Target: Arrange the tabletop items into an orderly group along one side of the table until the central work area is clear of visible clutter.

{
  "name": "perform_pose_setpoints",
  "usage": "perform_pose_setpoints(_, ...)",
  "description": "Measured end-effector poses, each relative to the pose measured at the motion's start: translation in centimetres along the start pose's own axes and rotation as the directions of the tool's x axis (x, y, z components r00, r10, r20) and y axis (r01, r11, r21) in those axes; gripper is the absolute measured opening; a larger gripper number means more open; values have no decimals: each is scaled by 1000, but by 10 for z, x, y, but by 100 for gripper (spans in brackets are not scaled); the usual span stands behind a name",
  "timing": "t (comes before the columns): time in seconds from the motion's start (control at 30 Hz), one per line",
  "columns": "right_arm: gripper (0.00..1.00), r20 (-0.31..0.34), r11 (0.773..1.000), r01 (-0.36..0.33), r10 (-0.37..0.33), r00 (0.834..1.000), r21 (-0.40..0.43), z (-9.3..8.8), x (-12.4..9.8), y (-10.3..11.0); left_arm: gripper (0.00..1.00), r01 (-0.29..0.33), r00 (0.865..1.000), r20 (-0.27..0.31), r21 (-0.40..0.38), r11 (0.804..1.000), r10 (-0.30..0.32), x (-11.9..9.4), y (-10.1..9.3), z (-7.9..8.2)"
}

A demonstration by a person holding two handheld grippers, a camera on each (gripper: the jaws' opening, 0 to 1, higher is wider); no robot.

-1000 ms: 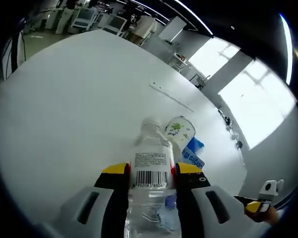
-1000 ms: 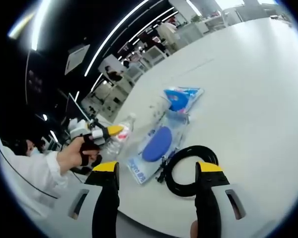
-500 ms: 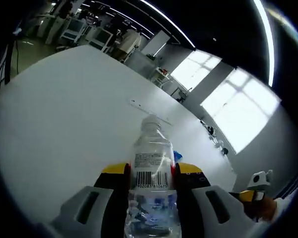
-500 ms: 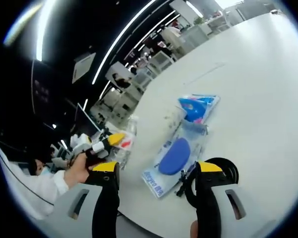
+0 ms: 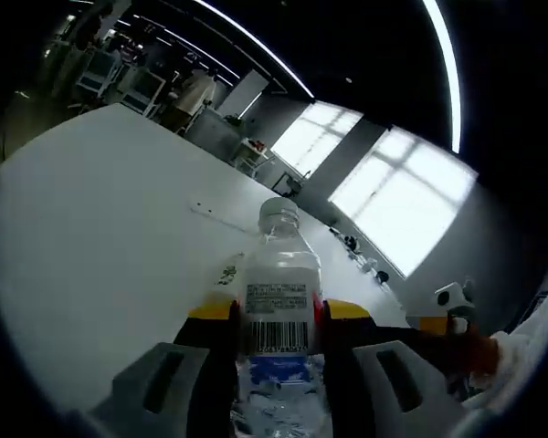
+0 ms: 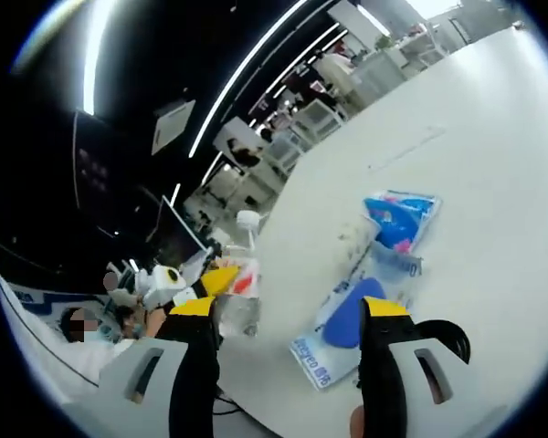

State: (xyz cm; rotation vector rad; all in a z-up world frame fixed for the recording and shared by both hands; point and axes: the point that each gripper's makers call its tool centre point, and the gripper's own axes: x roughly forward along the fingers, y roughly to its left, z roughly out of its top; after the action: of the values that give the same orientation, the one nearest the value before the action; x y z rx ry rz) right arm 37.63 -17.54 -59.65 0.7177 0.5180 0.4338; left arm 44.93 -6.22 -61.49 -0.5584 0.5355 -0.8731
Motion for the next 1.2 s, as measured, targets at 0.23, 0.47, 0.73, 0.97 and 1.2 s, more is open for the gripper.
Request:
perform_pose_setpoints(0.23, 61, 12, 998, -42, 42, 999, -42, 20, 7, 14, 35, 100, 995, 19, 5, 995, -100, -7, -21, 3)
perform_pose_setpoints(0.47, 61, 26, 995, -91, 92, 995, -42, 31, 14, 27, 35, 202, 979, -5, 41, 979, -202, -14, -45, 0)
perform_pose_setpoints(0.73, 60, 32, 990, -135, 136, 990, -34, 30, 21, 36, 35, 281, 959, -43, 29, 959, -280, -19, -62, -10)
perform_pose_setpoints(0.97, 58, 53, 976, -217, 218, 974, -25, 36, 28, 57, 35, 369, 926, -100, 28, 929, -365, -19, -85, -21)
perform_pose_setpoints(1.2, 53, 52, 964, -262, 264, 963, -34, 35, 30, 63, 35, 419, 901, -129, 13, 908, -414, -21, -98, -29)
